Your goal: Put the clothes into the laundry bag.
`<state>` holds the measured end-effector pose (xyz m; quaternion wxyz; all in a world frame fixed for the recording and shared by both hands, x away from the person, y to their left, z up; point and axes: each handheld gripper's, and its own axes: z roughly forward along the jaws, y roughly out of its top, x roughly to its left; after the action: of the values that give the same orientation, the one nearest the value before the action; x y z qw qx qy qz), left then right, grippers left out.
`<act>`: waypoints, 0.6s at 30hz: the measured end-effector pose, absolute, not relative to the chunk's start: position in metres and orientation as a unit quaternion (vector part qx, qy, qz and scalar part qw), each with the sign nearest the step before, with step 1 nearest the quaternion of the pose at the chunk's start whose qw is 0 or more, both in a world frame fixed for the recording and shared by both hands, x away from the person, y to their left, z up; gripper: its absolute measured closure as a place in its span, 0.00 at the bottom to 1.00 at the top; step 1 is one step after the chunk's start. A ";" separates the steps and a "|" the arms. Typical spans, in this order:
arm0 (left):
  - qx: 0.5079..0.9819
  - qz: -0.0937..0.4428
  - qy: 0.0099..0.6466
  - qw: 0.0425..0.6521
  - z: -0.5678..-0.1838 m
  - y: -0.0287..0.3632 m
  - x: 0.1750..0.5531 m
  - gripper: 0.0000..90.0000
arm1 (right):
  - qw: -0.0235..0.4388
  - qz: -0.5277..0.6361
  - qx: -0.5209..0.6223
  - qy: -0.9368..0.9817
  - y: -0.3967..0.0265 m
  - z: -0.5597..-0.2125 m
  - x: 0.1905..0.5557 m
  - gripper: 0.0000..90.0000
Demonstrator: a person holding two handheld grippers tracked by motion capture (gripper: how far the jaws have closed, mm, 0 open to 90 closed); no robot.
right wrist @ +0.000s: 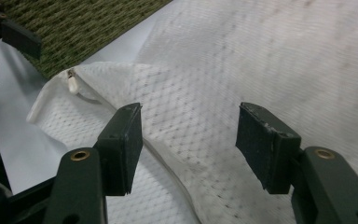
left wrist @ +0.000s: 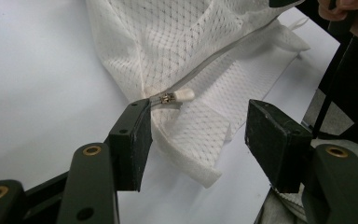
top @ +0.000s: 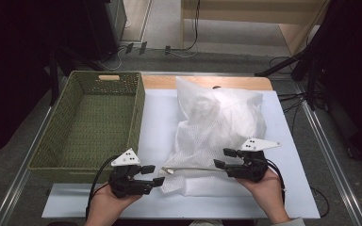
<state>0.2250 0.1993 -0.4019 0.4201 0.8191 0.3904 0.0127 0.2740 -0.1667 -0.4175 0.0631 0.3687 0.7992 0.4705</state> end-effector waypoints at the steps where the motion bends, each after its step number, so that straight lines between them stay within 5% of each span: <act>1: 0.822 0.015 0.390 0.415 -0.402 0.199 0.224 0.46 | 0.062 0.470 0.365 0.802 -0.165 -0.417 0.274 0.46; 18: 0.829 0.020 0.393 0.397 -0.408 0.200 0.218 0.46 | 0.041 0.481 0.341 0.807 -0.148 -0.417 0.282 0.47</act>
<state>0.2175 0.2004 -0.4081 0.3966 0.8293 0.3932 0.0196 0.2820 -0.1477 -0.4168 0.0411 0.3407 0.8070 0.4806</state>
